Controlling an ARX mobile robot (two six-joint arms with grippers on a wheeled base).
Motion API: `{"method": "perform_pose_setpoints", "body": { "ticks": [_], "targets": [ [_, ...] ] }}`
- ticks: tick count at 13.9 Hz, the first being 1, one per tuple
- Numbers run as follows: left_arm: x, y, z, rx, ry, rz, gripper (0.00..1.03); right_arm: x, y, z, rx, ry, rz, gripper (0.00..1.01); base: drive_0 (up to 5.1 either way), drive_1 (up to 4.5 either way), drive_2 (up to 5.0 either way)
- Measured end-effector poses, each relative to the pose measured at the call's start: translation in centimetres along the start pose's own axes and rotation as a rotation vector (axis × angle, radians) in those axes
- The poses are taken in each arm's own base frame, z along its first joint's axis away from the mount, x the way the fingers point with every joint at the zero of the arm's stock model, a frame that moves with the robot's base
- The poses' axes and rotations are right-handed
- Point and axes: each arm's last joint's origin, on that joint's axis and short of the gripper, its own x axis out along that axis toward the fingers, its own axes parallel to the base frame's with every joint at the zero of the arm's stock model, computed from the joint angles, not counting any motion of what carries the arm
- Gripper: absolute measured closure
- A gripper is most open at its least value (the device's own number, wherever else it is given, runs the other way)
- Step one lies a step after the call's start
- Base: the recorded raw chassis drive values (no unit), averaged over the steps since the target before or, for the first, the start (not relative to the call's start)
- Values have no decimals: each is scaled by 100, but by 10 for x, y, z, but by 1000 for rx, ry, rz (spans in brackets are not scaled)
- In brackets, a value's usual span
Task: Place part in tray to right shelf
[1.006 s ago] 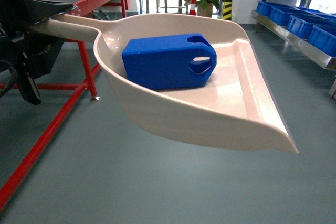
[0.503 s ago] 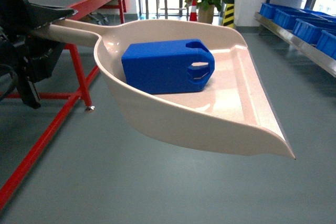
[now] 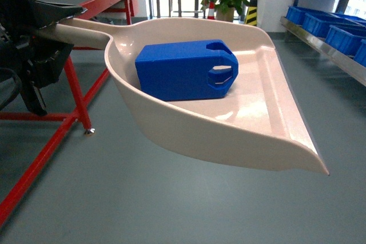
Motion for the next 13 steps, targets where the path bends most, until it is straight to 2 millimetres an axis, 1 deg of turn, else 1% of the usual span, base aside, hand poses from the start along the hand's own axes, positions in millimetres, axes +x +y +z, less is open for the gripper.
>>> {"method": "perform_pose_setpoints", "body": {
  "ticks": [13],
  "targets": [
    [0, 0, 0, 0, 1, 3, 89, 0, 0, 0, 0, -1, 0, 3, -1, 432, -434]
  ]
}}
